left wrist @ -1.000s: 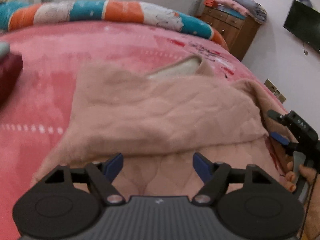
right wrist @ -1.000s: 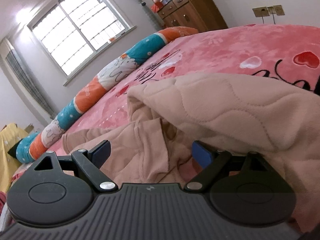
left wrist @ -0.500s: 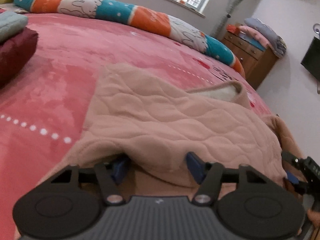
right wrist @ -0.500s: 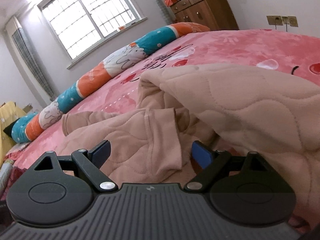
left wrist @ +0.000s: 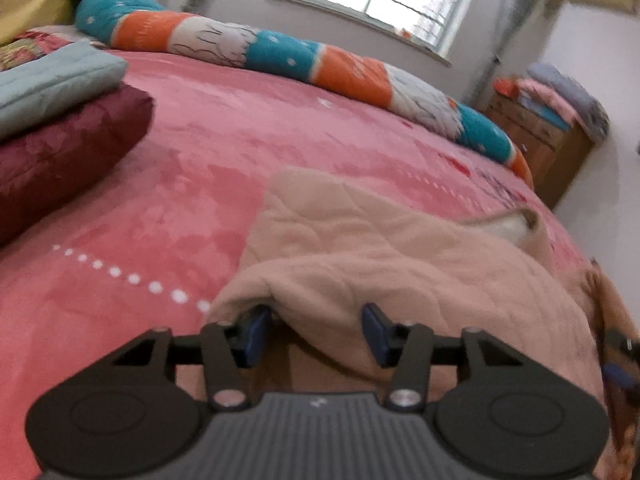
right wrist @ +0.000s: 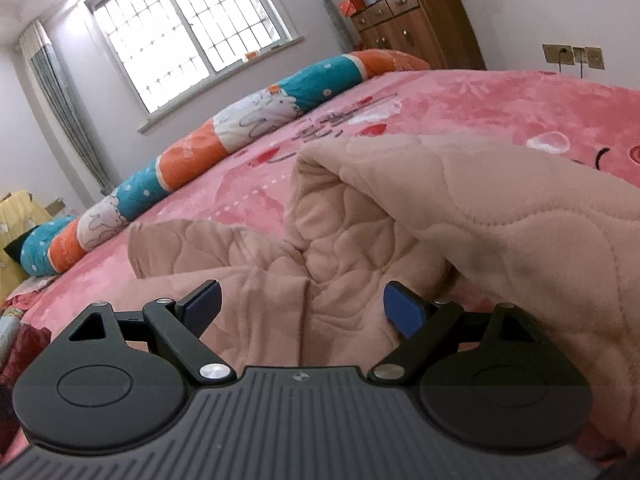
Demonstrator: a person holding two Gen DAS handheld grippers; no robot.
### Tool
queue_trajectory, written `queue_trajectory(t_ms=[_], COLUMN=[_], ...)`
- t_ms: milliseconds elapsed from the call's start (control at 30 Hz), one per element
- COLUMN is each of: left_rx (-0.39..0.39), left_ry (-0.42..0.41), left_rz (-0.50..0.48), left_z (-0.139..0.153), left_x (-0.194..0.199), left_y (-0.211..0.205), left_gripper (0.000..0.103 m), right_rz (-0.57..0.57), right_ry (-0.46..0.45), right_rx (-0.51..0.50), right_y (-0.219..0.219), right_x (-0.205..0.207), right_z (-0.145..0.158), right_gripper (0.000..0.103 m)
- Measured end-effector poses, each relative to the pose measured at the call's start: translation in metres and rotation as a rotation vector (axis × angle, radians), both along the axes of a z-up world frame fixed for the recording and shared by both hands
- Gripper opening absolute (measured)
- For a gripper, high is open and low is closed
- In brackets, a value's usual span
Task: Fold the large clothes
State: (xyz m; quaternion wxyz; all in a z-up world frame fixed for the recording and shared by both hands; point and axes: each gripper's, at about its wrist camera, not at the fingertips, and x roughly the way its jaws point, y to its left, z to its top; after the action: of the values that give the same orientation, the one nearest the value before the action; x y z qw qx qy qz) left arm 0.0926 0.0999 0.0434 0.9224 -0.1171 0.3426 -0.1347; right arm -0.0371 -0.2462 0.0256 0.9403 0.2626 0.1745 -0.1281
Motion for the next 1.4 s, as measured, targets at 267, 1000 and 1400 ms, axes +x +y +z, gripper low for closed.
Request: queue_trajectory(t_ms=[267, 1000, 1400], left_rx=[0.021, 0.229, 0.226], left_ry=[-0.061, -0.192, -0.209], left_rz=[-0.065, -0.077, -0.064], left_z=[0.034, -0.027, -0.037], left_x=[-0.033, 0.005, 0.006], left_y=[0.006, -0.106, -0.110], left_gripper=[0.073, 0.091, 0.098], right_rz=[0.035, 0.069, 0.224], right_ry=[-0.011, 0.040, 0.336], right_rx=[-0.118, -0.485, -0.354], right_y=[0.011, -0.013, -0.086], right_x=[0.002, 0.029, 0.119], right_z=[0.009, 0.047, 0.029], right_gripper=[0.103, 0.103, 0.070])
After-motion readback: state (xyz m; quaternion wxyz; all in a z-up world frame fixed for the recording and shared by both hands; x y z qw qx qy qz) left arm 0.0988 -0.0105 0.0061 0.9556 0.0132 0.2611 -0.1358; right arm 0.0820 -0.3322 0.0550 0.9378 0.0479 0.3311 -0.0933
